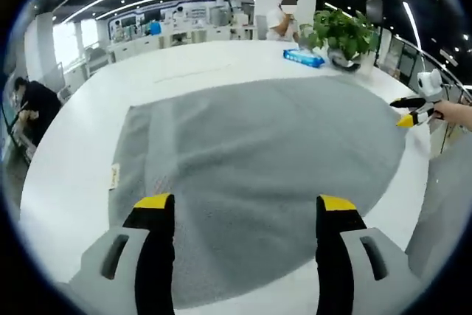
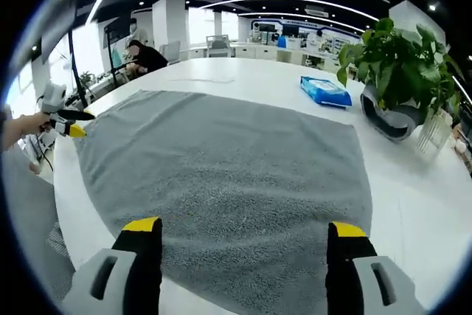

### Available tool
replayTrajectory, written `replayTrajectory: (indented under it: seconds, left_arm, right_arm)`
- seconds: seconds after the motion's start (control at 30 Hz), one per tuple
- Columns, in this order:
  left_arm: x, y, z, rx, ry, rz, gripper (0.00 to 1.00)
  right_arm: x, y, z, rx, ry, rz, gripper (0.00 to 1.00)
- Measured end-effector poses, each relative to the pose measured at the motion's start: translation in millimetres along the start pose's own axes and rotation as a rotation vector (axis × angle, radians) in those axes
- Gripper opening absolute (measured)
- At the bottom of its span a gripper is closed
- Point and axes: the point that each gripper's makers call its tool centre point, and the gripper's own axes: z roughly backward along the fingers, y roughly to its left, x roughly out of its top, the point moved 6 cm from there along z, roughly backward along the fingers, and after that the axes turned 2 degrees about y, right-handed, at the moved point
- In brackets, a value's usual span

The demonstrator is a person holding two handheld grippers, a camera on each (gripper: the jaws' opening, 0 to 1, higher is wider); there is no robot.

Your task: Open the folded towel by lifting each exposed corner and separating the folded layers until the towel lies flat within the target outline without major curled edges

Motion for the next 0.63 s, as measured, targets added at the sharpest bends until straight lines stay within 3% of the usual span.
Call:
replayTrajectory:
  seconds: [0.2,0.33,0.63]
  left_arm:
    - [18.3,-11.7,40,0.016,-0.132,0.036,0.88]
    - [22.9,-19.5,61,0.055,-0.184,0.020,0.94]
    - [7.3,-59.9,87,0.103,-0.290,0.009,0.99]
  right_arm:
    - [7.3,10,36,-0.007,-0.057,0.019,1.00]
    - [12.0,14,62,-0.025,-0.119,0.024,1.00]
    - [9.6,31,99,-0.109,-0.270,0.068,1.00]
